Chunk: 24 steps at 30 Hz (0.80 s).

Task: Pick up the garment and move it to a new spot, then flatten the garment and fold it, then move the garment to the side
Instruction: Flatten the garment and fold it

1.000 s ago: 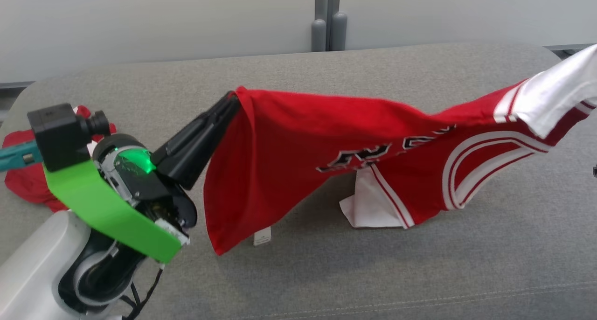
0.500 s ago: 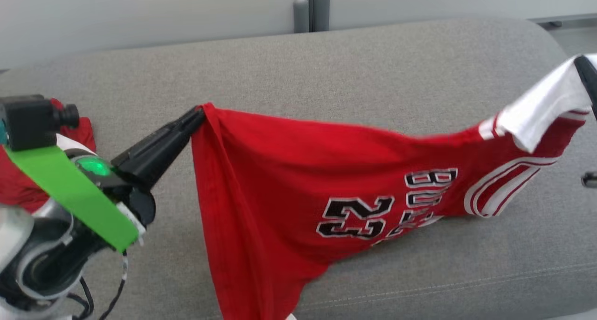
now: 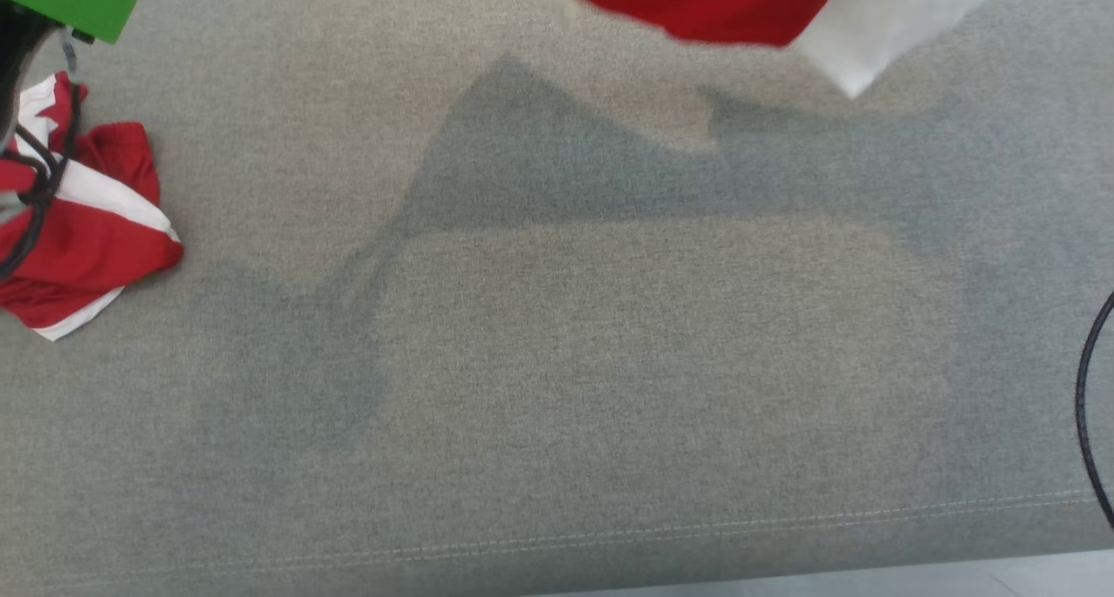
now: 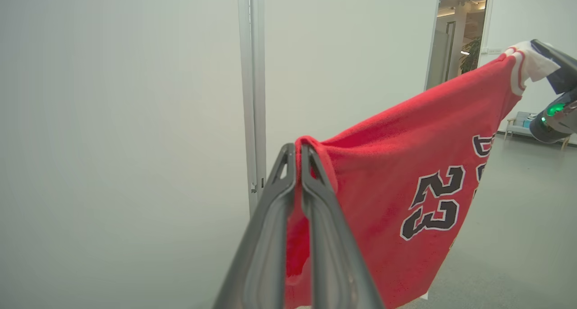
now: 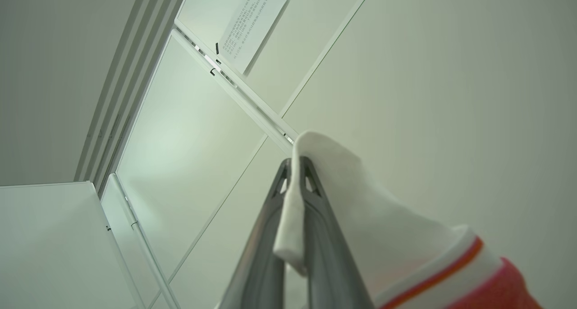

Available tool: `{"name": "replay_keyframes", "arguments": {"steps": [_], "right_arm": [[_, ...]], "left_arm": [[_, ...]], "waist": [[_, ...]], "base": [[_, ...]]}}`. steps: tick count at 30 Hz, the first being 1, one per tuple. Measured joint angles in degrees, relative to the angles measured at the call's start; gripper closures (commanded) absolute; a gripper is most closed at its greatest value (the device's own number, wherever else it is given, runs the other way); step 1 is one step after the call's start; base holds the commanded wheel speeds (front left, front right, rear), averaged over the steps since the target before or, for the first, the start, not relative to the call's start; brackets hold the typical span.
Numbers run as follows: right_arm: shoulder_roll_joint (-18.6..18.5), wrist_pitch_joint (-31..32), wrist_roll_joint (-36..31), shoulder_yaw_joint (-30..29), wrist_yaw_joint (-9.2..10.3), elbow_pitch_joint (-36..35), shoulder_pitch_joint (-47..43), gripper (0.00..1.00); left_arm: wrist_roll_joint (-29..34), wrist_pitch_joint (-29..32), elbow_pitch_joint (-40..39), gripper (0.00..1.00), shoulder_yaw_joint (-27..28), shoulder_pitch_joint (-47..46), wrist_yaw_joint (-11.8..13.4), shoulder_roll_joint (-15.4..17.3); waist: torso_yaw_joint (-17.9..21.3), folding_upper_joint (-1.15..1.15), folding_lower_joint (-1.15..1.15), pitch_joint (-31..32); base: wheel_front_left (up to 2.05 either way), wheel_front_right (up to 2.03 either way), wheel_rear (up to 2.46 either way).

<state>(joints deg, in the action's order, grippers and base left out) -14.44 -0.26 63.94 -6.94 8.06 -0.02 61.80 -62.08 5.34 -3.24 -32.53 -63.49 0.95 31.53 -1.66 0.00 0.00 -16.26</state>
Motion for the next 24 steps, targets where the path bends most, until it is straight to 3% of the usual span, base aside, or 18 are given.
{"name": "replay_keyframes", "arguments": {"steps": [4, 8, 11, 13, 17, 21, 24], "right_arm": [[-2.2, 0.4, -3.5, 3.3, -0.14, 1.7, 3.6, 1.00], [-0.4, 1.5, -2.7, 8.0, -0.88, 1.1, 0.2, 1.00], [1.3, 1.6, 0.1, 8.0, -3.57, 0.4, -12.6, 1.00], [2.8, 1.6, 2.3, 7.0, -4.02, 0.6, -24.2, 1.00], [6.5, 1.6, 5.9, 6.7, -5.20, 0.7, -42.9, 1.00], [7.4, 2.1, 9.2, 5.6, -6.77, 0.3, -53.6, 1.00], [6.8, 3.0, 10.4, 4.9, -9.15, -0.4, -58.3, 1.00]], "left_arm": [[5.0, -3.8, -0.1, 1.00, -1.4, -2.5, -2.9, -0.6], [12.2, -9.3, -0.3, 1.00, -4.0, 0.2, -6.6, 1.0], [14.2, -14.6, 0.9, 1.00, -7.6, 9.5, -6.8, 0.6], [16.3, -17.4, 2.1, 1.00, -11.3, 17.4, -7.1, 0.2], [16.4, -21.3, 4.5, 1.00, -13.2, 29.8, -6.9, 0.6], [15.7, -20.5, 6.0, 1.00, -13.2, 35.8, -6.4, 1.0], [15.7, -20.4, 6.3, 1.00, -12.2, 38.4, -5.9, 1.1]], "waist": [[-0.8, 0.00, 0.00, -3.2], [-1.0, 0.00, 0.00, -6.5], [-0.8, 0.00, 0.01, -8.5], [-0.5, 0.00, 0.03, -9.2], [0.0, 0.00, 0.02, -8.6], [0.7, 0.00, 0.01, -7.0], [1.2, 0.00, 0.00, -5.6]], "base": [[0.00, 0.00, 0.00], [0.00, 0.00, 0.00], [0.00, 0.00, 0.00], [0.00, 0.00, 0.00], [0.00, 0.00, 0.00], [0.00, 0.00, 0.00], [0.00, 0.00, 0.00]]}}
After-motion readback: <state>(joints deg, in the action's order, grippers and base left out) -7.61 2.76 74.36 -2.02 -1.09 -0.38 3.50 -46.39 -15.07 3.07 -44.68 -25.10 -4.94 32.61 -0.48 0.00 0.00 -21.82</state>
